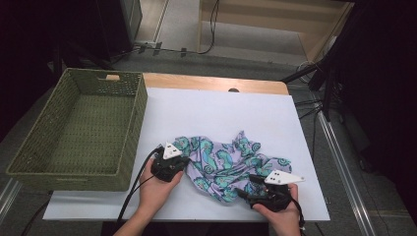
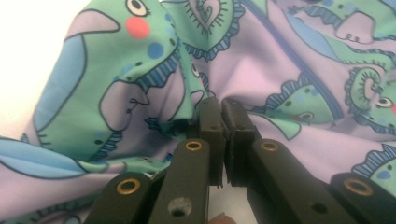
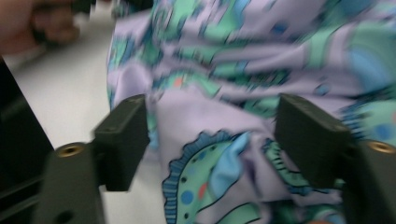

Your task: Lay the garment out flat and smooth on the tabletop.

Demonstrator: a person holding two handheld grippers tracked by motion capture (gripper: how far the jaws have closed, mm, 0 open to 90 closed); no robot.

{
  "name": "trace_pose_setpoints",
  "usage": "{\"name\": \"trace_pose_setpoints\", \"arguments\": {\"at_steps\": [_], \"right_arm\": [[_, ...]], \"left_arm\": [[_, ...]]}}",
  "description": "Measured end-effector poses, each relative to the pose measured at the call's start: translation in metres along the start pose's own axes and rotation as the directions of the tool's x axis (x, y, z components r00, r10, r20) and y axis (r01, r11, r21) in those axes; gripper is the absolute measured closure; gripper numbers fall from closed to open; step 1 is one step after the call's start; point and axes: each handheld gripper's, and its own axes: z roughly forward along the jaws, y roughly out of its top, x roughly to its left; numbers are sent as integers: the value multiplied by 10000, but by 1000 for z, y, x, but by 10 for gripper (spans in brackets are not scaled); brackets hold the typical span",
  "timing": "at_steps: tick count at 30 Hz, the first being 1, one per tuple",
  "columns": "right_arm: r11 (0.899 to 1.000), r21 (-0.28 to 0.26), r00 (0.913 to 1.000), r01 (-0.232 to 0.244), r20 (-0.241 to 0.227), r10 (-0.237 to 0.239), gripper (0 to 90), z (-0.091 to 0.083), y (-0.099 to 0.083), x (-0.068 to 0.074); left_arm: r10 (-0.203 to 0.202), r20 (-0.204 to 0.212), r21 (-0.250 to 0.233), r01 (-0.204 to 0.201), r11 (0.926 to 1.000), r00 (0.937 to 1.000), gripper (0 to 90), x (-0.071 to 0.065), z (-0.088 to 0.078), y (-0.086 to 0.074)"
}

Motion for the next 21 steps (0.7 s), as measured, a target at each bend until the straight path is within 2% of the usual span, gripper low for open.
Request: {"name": "trace_pose_setpoints", "arguments": {"at_steps": [2, 3, 4, 5, 6, 7, 9, 12, 14, 17, 19, 21], "right_arm": [[9984, 485, 9992, 288, 266, -301, 218, 8, -4, 5], [9973, 657, 9986, 312, 417, -340, 258, 12, -6, 8], [9963, 757, 9967, 400, 677, -452, 347, 14, -7, 10], [9949, 763, 9920, 658, 1027, -735, 482, 14, -7, 13], [9932, 845, 9891, 800, 1170, -896, 597, 14, -6, 15], [9936, 849, 9894, 740, 1190, -838, 691, 14, -6, 15], [9954, 785, 9936, 545, 947, -618, 783, 15, -4, 17], [9967, 709, 9971, 398, 618, -442, 799, 23, -2, 28], [9966, 601, 9983, 567, 130, -576, 802, 31, 2, 42], [9944, 478, 9944, 940, -533, -915, 805, 45, 9, 69], [9905, 397, 9871, 1319, -966, -1276, 806, 56, 15, 88], [9888, 379, 9805, 1447, -1399, -1381, 806, 66, 21, 104]], "left_arm": [[-46, -36, -18, 46, 10000, 10000, 867, 1, 1, 0], [-39, -10, -16, 39, 10000, 10000, 867, 1, 1, -1], [-45, -17, -39, 44, 10000, 10000, 866, 1, 1, -1], [-61, 49, -100, 61, 9999, 10000, 865, 1, 1, -1], [-34, 126, -102, 35, 9999, 9999, 865, 1, -1, -1], [-31, 171, -138, 33, 9999, 9998, 864, 1, -2, -1], [-106, 318, -249, 114, 9996, 9994, 863, 2, -4, -2], [-157, 501, -285, 171, 9994, 9986, 863, 2, -6, -2], [-167, 690, -360, 193, 9992, 9975, 863, -1, -6, -3], [-50, 921, -438, 90, 9990, 9957, 862, -5, -9, -3], [64, 1019, -523, -11, 9986, 9948, 860, -9, -11, -3], [274, 1002, -573, -218, 9981, 9946, 857, -12, -13, -3]]}}
